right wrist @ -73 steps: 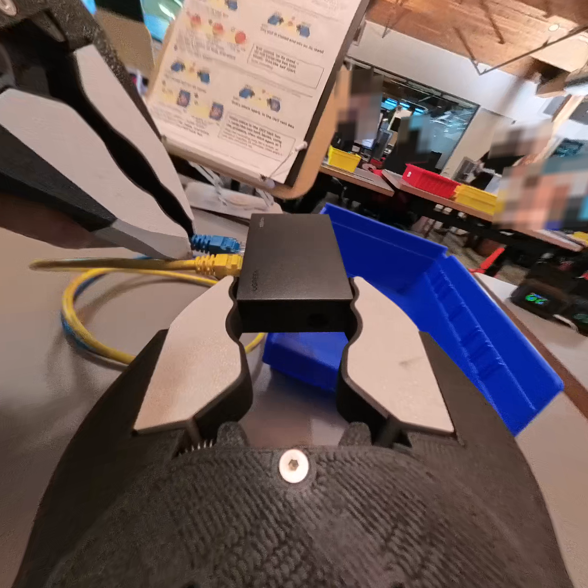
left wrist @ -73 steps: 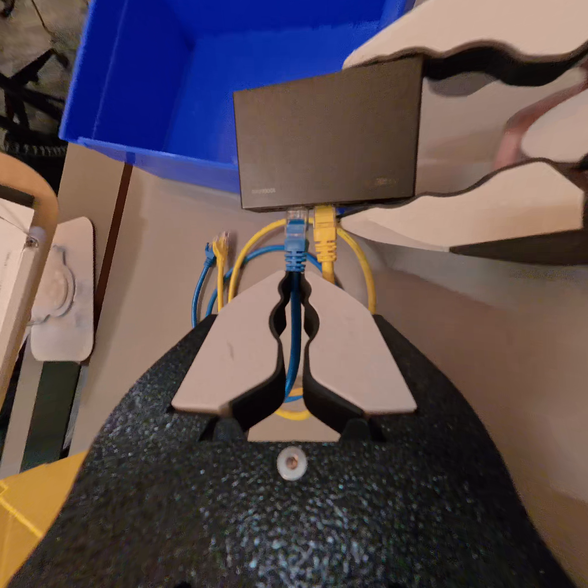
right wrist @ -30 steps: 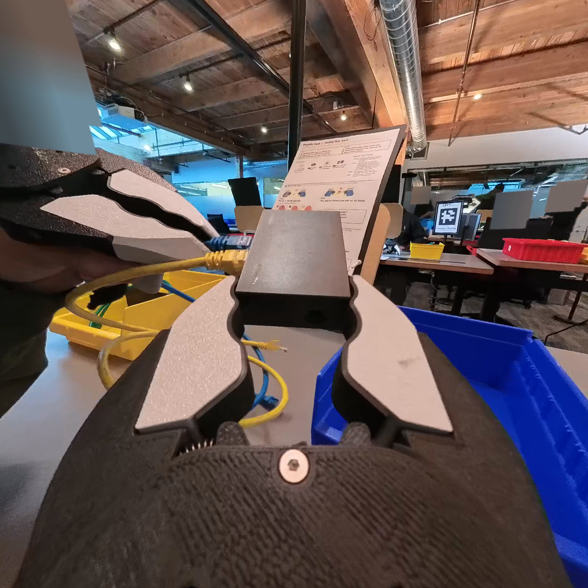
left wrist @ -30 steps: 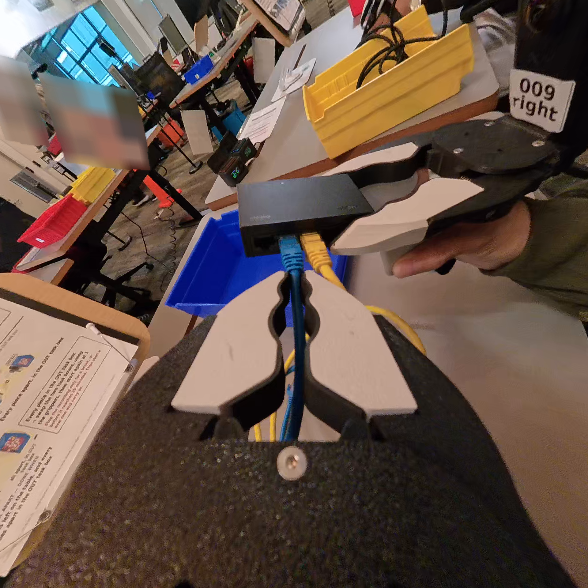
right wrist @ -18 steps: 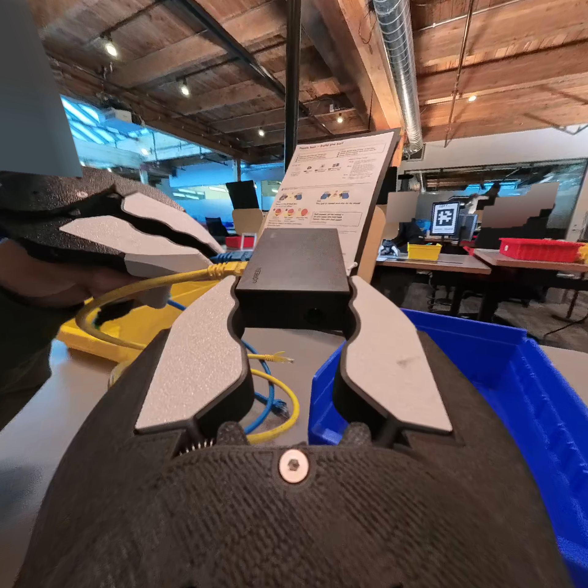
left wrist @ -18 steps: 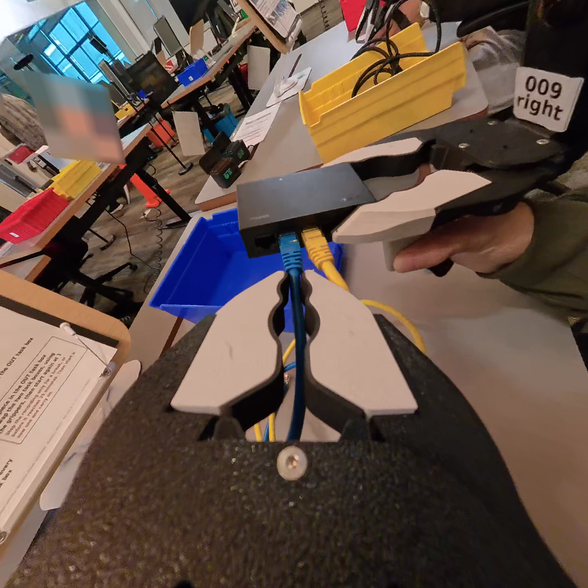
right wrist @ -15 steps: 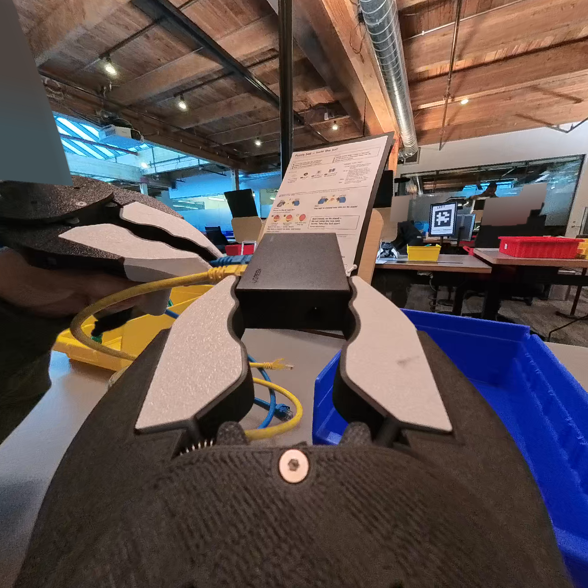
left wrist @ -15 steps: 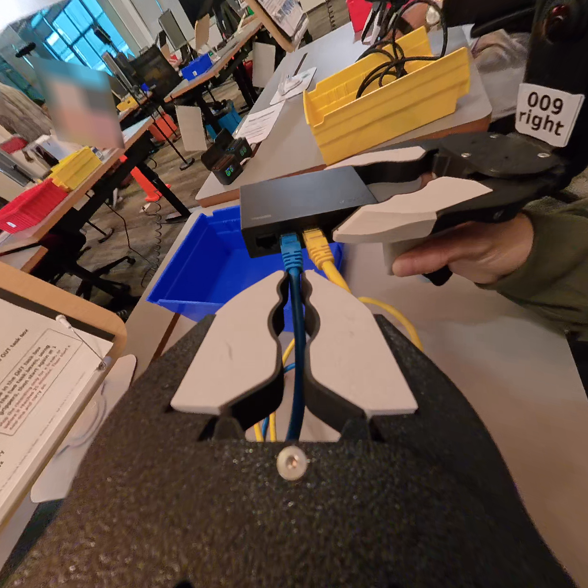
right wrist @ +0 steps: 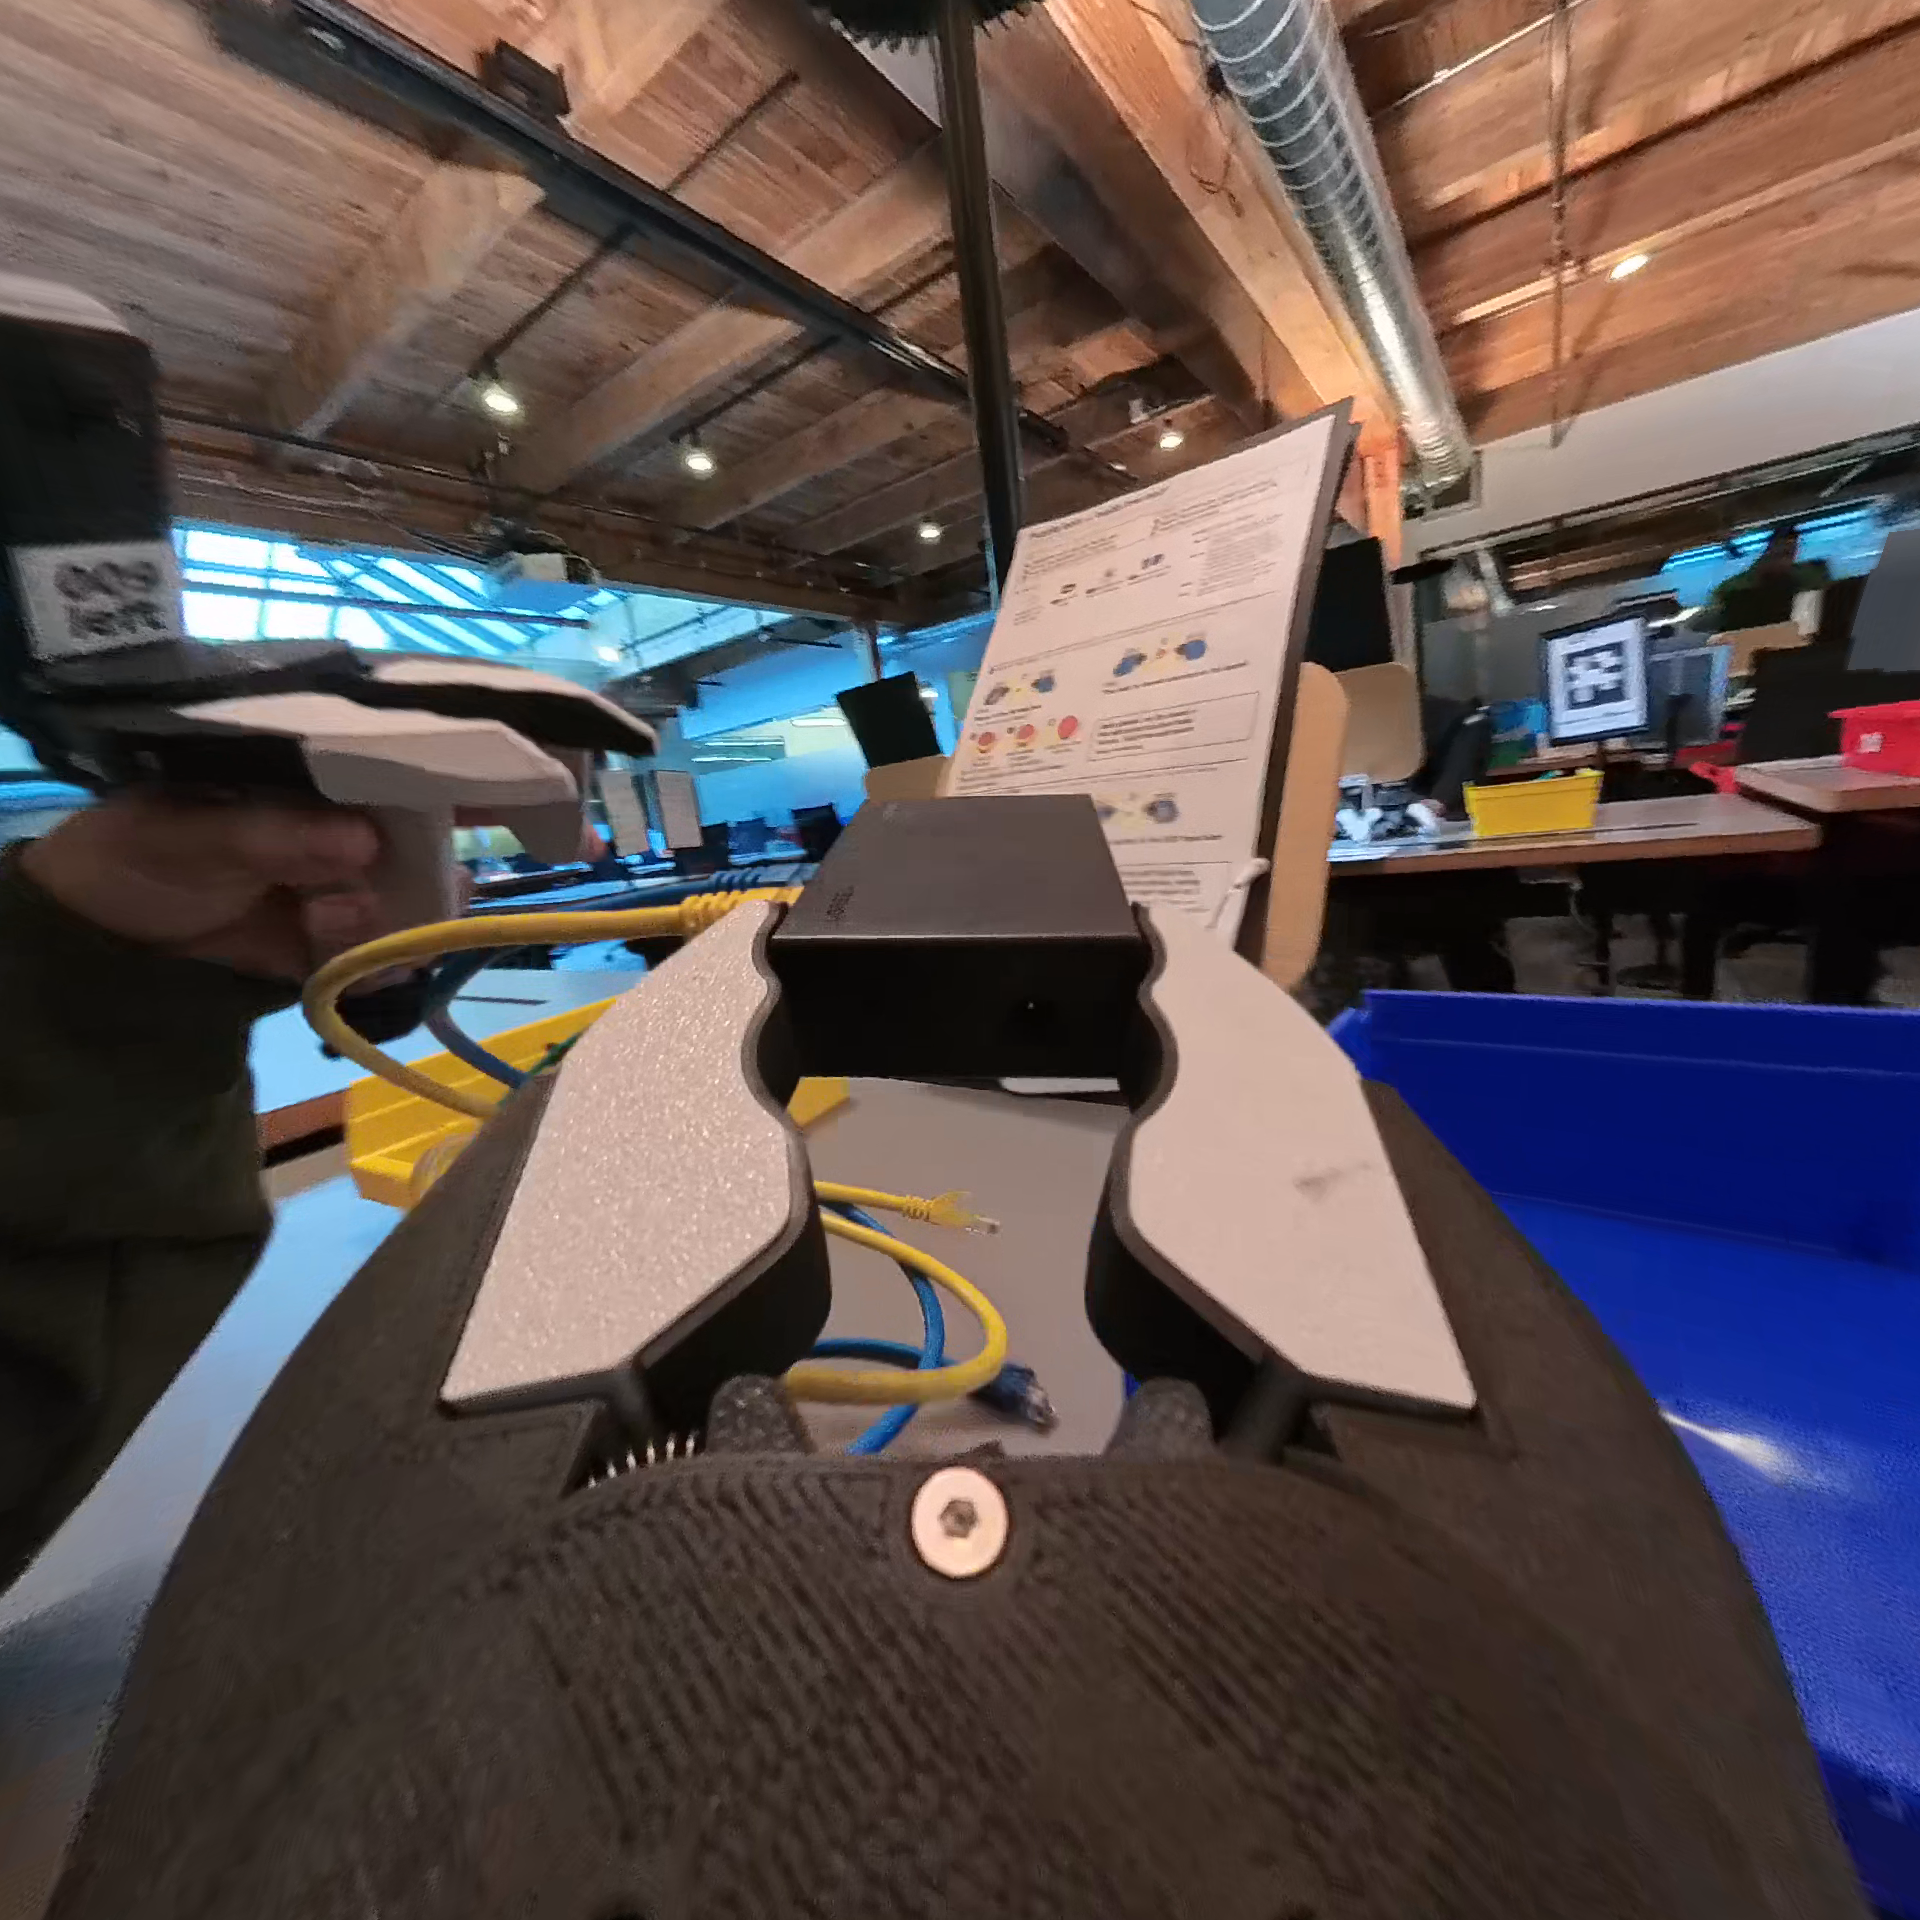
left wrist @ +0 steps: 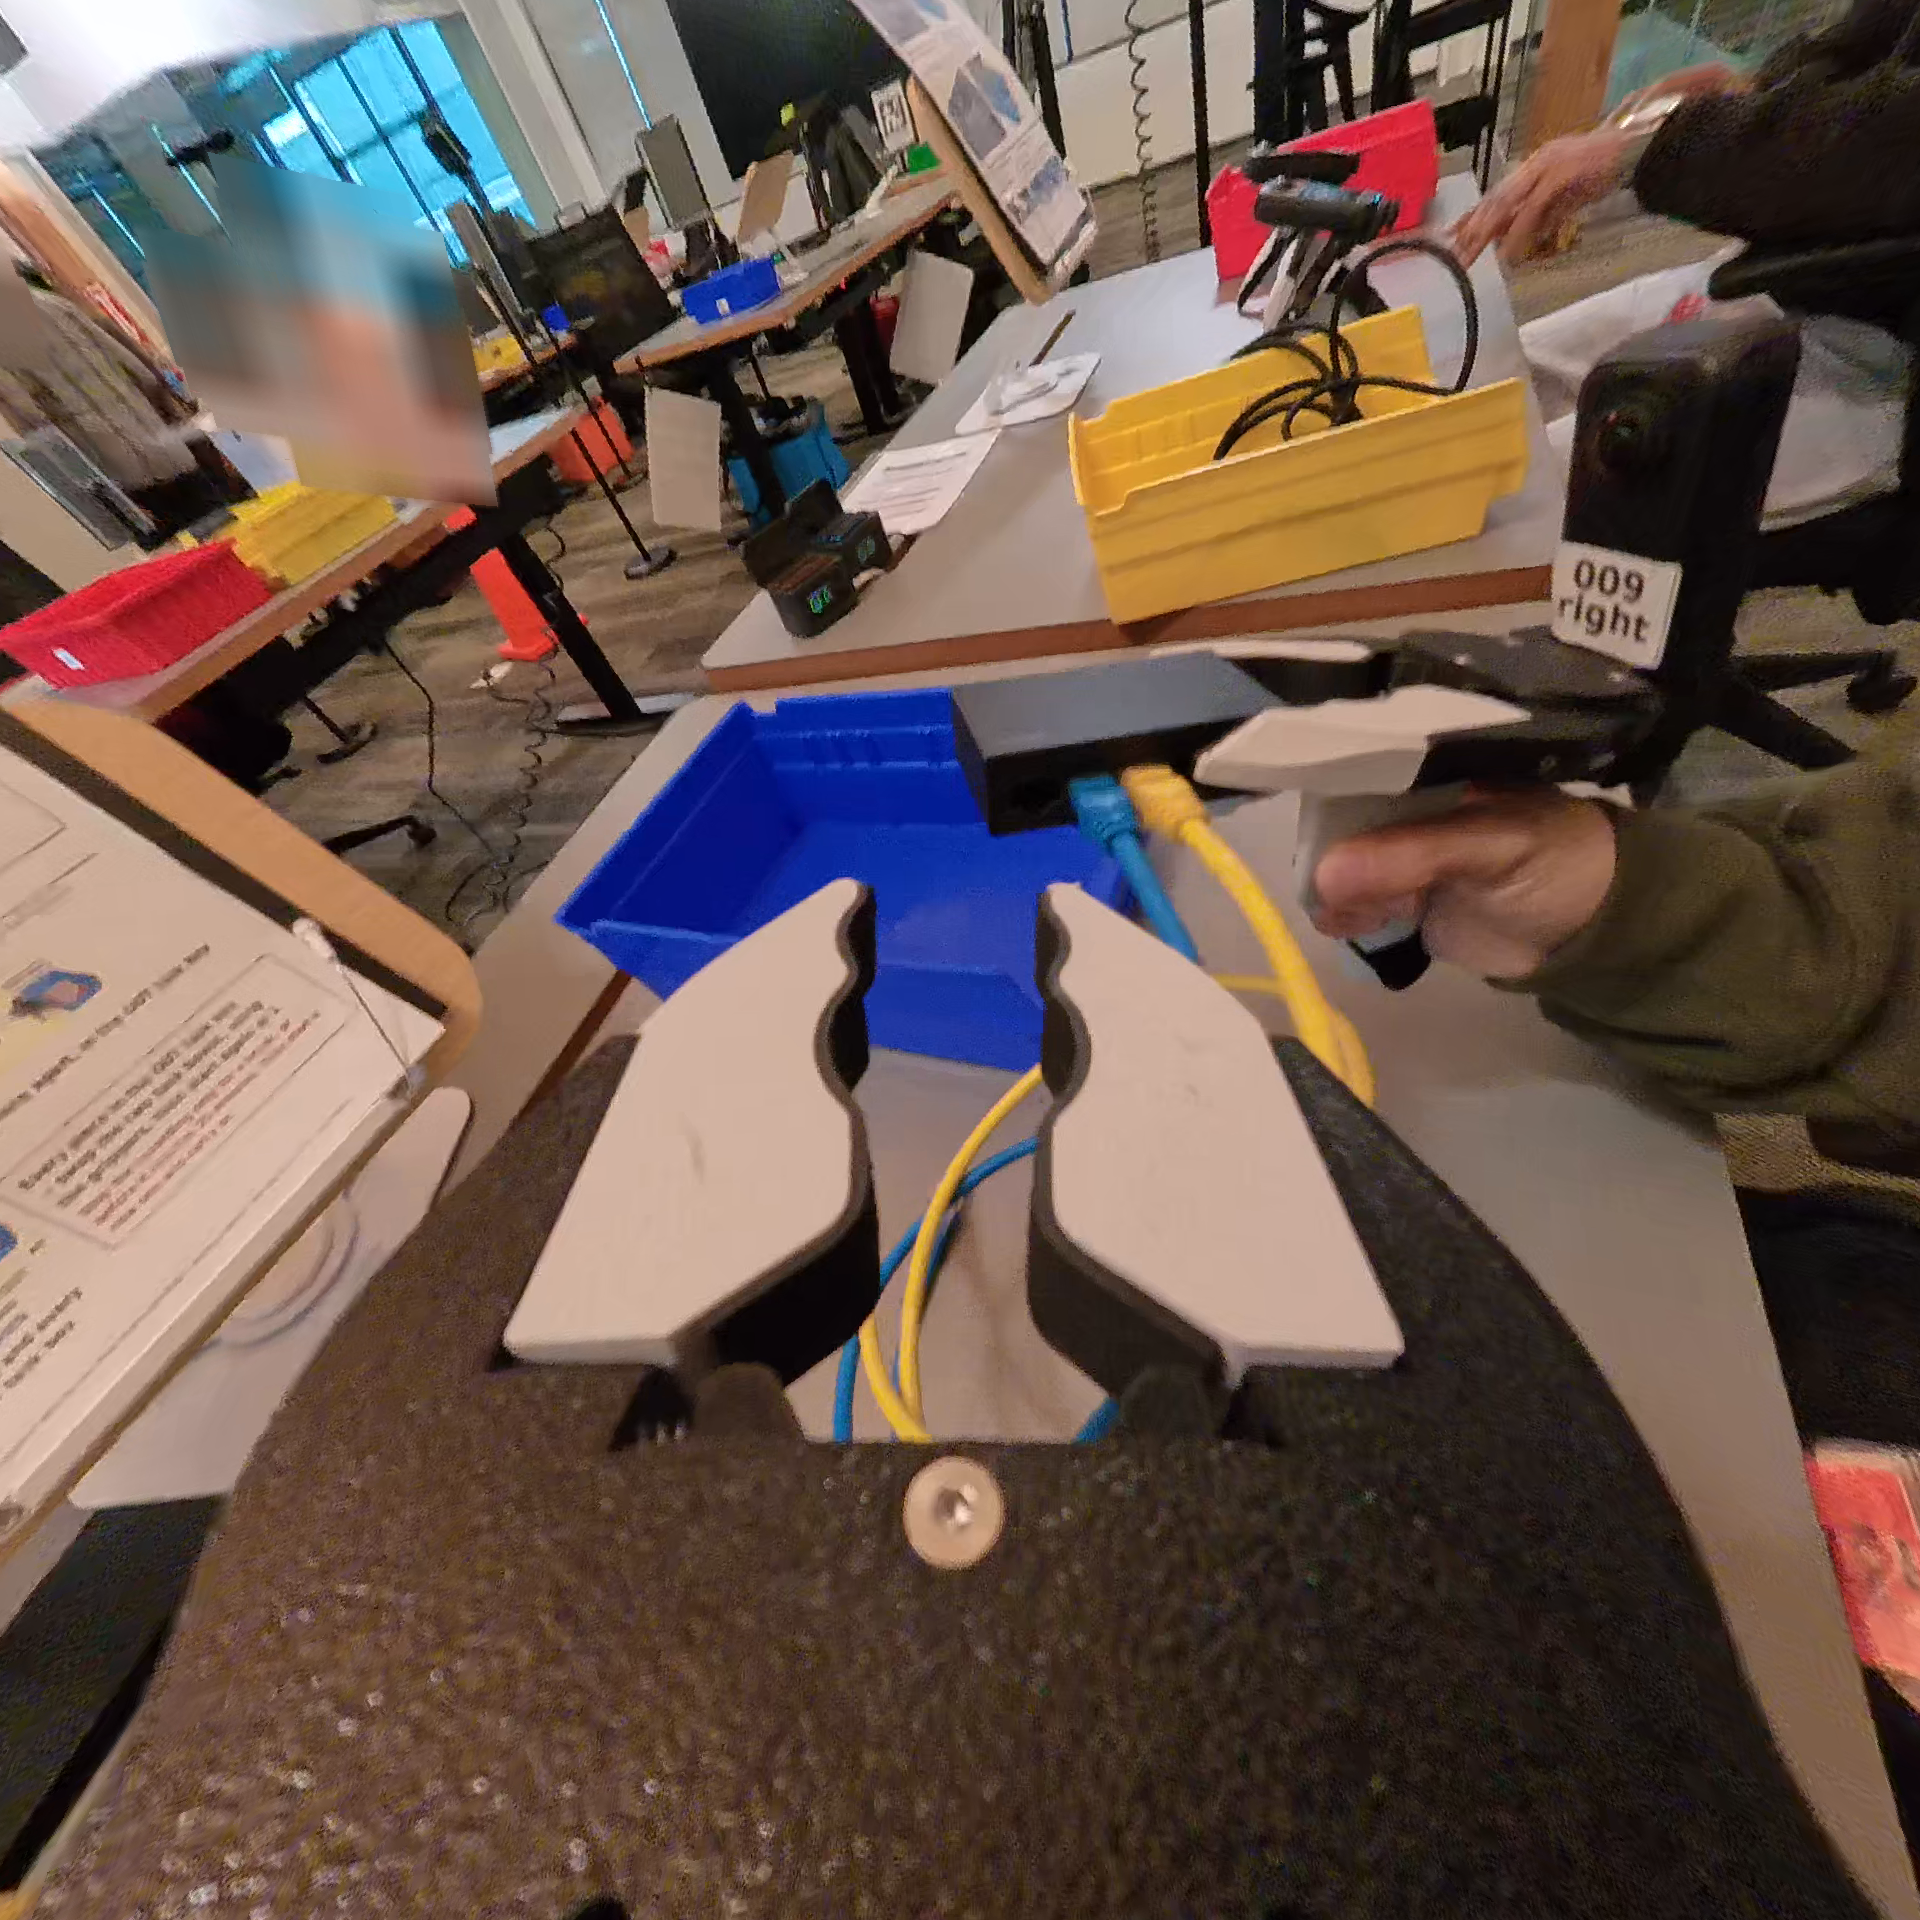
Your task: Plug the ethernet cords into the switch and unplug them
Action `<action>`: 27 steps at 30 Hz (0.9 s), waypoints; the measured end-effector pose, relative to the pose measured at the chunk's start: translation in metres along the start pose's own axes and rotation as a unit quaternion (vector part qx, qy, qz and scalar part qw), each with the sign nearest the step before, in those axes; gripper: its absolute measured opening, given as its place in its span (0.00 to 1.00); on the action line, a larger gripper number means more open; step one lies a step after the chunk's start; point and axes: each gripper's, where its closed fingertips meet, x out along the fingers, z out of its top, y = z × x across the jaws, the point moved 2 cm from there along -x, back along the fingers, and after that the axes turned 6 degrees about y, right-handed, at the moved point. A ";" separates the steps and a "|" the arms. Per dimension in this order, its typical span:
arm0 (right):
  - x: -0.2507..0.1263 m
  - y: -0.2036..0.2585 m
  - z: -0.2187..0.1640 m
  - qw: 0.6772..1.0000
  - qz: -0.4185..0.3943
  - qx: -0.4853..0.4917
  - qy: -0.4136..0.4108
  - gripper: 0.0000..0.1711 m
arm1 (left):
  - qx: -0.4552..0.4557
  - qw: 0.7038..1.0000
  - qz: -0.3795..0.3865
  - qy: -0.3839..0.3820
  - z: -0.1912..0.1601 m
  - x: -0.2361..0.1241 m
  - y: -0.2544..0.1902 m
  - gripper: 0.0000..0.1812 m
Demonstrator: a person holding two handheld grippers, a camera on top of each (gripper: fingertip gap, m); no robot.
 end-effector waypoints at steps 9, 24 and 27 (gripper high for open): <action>0.015 0.036 -0.002 0.982 0.147 0.123 0.005 0.36 | 0.080 0.996 -0.002 0.027 -0.051 -0.008 0.007 0.24; 0.032 0.104 -0.028 0.920 0.310 0.209 0.119 0.36 | 0.329 0.944 -0.025 -0.029 -0.051 -0.013 -0.034 0.19; 0.031 0.110 -0.026 0.916 0.323 0.203 0.124 0.36 | 0.352 0.935 -0.030 -0.015 -0.049 -0.018 -0.036 0.19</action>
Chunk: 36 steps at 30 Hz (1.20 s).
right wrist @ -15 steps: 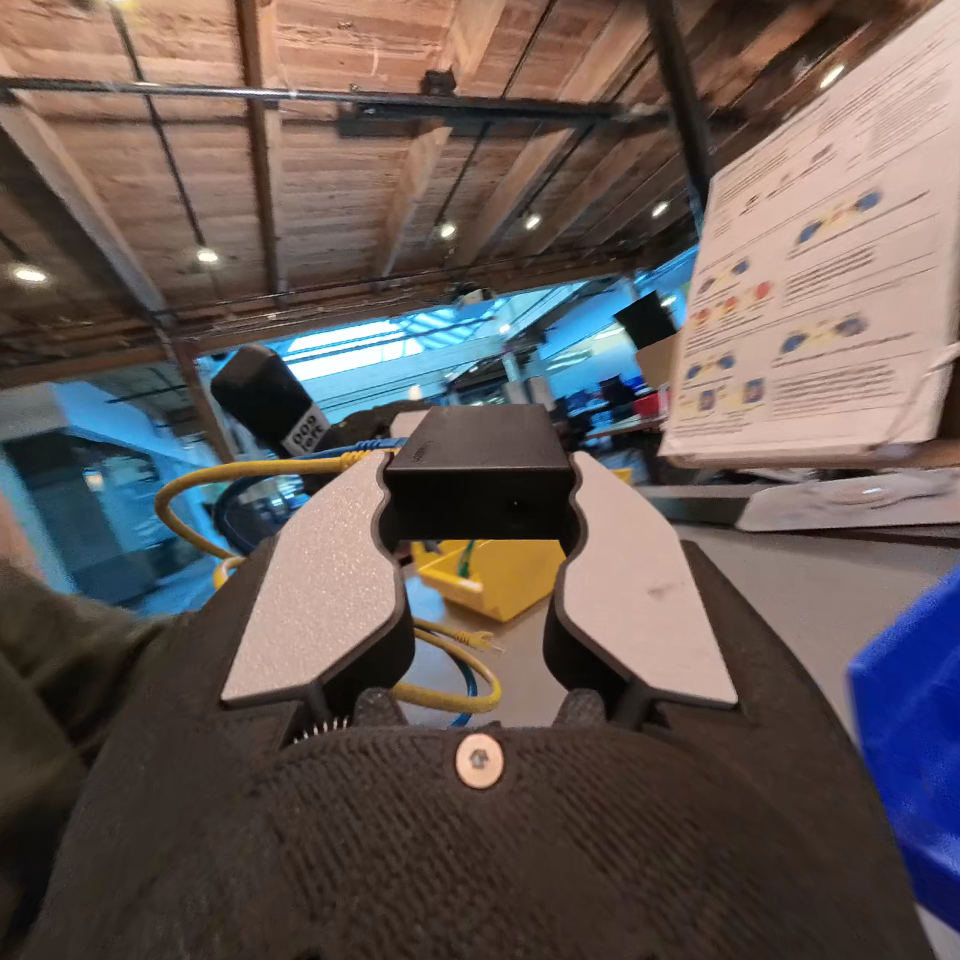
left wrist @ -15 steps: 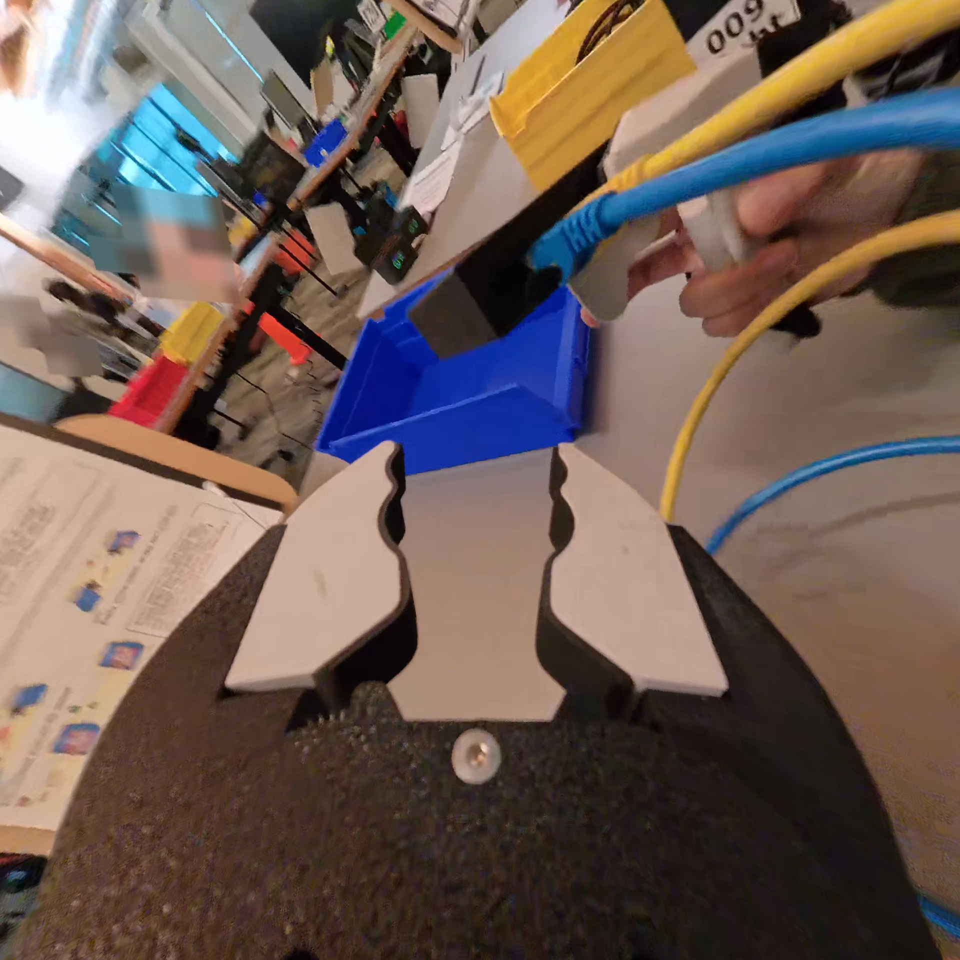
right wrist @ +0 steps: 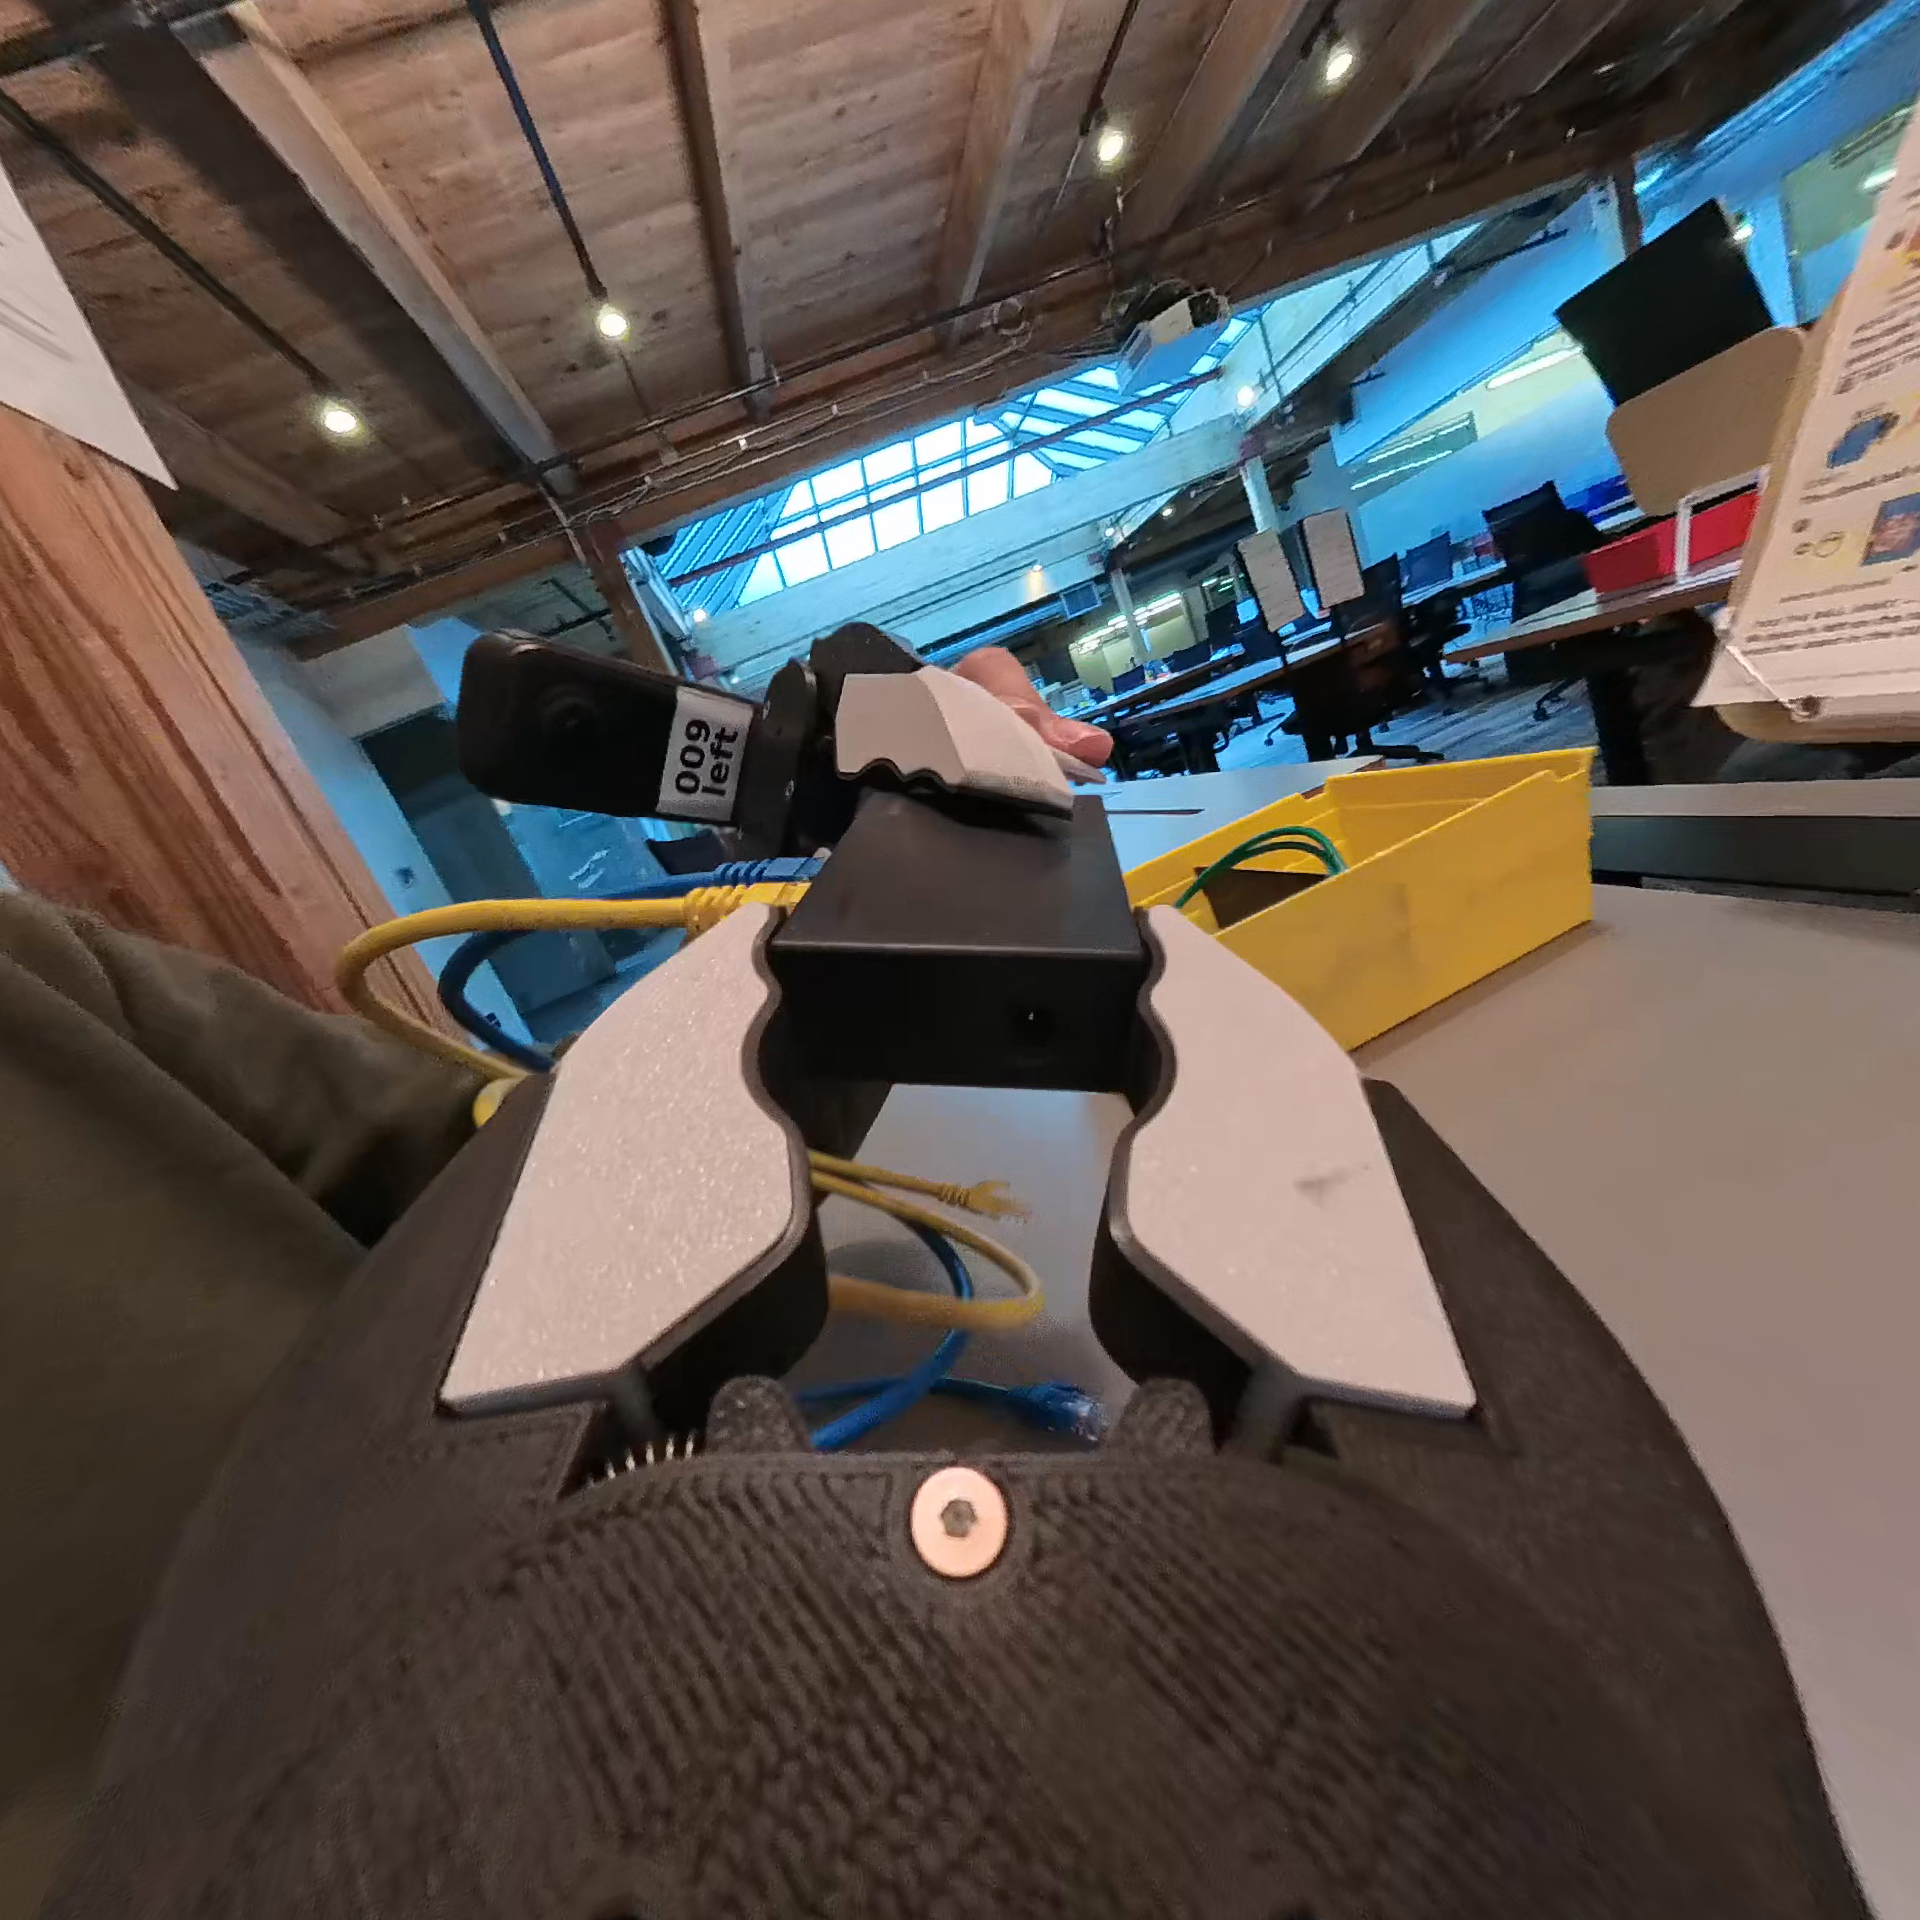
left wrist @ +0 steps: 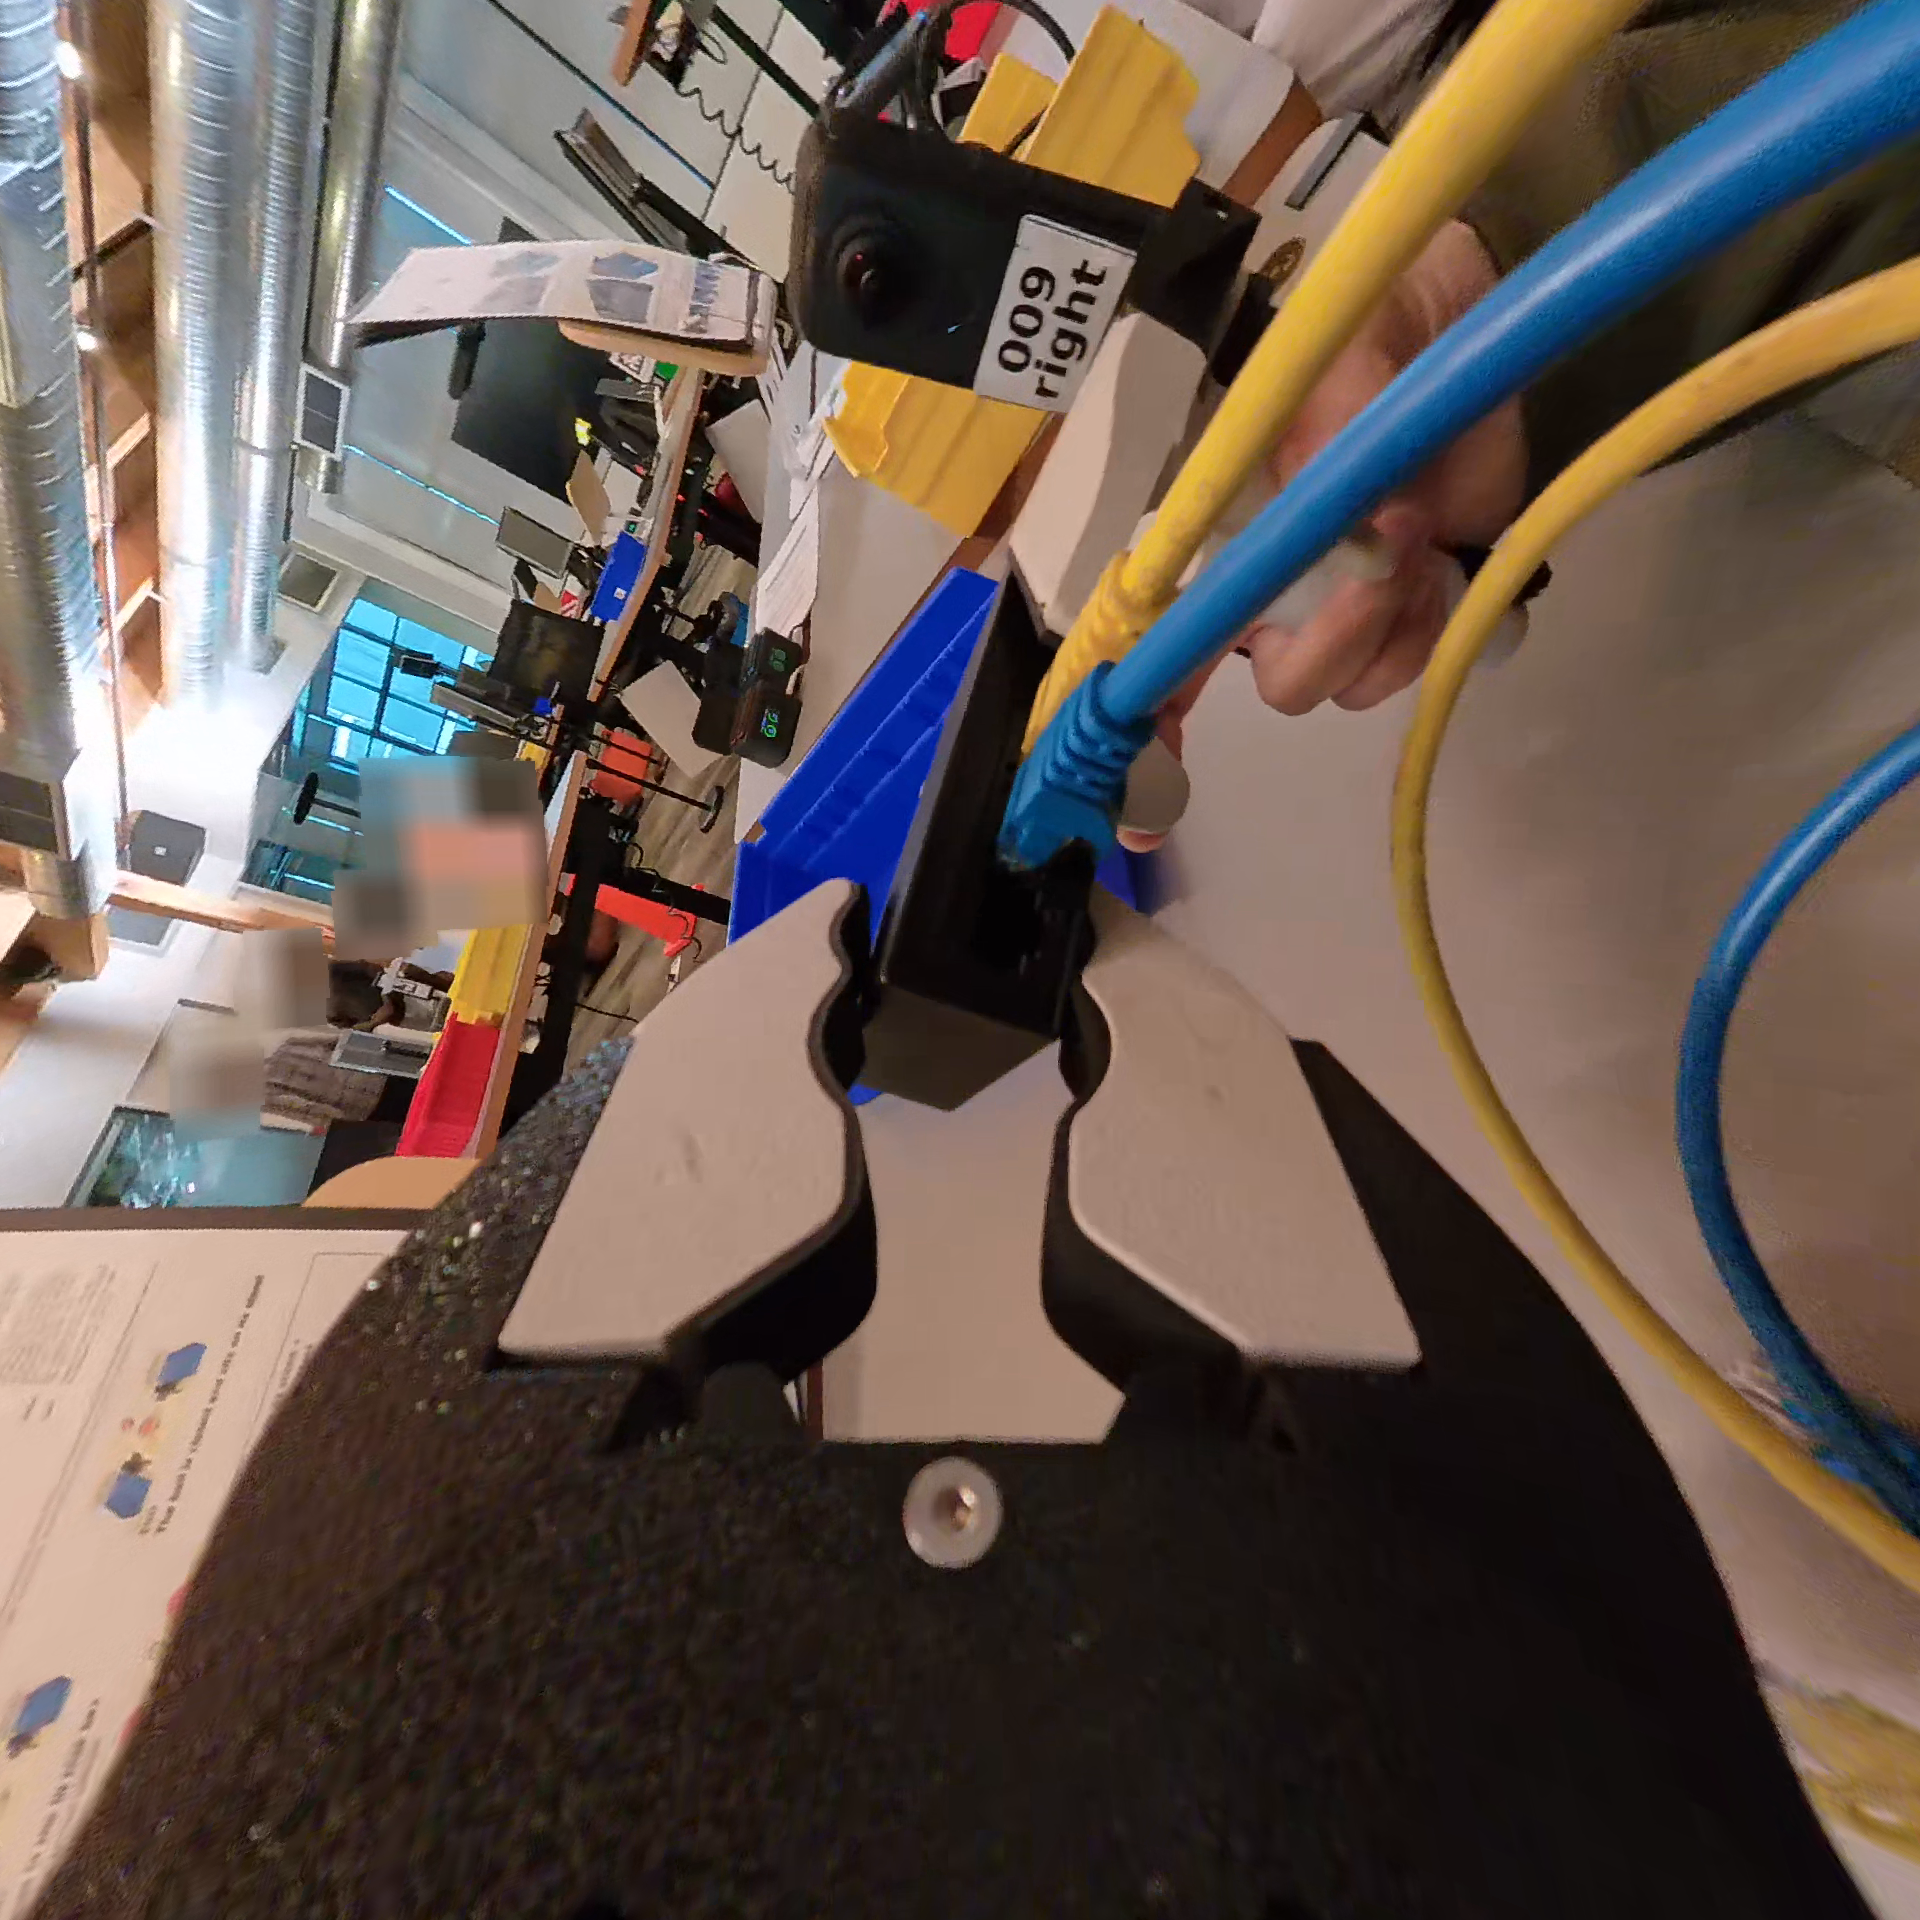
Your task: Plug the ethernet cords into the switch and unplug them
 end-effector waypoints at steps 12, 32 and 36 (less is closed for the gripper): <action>0.005 0.017 0.014 0.996 -0.053 -0.075 -0.011 0.38 | 0.021 0.999 -0.010 0.027 0.007 -0.008 0.007 0.19; -0.076 -0.016 0.049 0.958 -0.217 -0.169 -0.081 0.38 | -0.318 0.923 0.165 0.141 -0.090 -0.065 0.087 0.21; -0.081 -0.019 0.051 0.950 -0.242 -0.185 -0.067 0.38 | -0.391 0.878 0.166 0.219 -0.133 -0.082 0.081 0.20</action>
